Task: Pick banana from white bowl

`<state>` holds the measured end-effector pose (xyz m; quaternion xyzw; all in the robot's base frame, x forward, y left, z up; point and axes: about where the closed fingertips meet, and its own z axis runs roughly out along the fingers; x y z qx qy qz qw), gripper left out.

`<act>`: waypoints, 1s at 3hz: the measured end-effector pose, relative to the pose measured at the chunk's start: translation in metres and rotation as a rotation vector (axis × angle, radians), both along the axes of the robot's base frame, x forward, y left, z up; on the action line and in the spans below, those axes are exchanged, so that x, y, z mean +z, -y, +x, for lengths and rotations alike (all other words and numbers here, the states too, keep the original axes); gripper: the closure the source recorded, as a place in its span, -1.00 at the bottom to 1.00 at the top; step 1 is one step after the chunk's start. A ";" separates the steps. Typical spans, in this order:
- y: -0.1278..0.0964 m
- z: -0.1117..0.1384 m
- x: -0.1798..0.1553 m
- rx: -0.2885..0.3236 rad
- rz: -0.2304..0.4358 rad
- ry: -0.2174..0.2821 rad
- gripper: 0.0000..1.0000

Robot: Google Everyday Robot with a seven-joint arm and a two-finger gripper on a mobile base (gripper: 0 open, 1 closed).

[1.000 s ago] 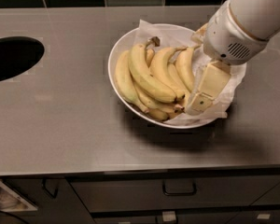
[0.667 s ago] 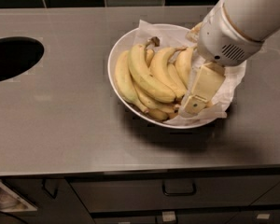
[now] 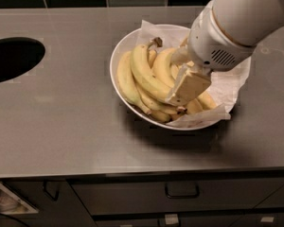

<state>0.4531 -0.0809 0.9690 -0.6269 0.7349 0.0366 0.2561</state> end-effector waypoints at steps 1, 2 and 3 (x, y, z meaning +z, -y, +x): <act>-0.013 0.006 -0.006 0.022 -0.009 -0.021 -0.10; -0.027 -0.001 -0.004 0.065 -0.029 -0.039 -0.12; -0.036 -0.009 0.000 0.086 -0.054 -0.053 -0.10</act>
Offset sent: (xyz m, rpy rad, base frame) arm -0.0090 0.0411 -0.0048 -0.0533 0.0728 0.1140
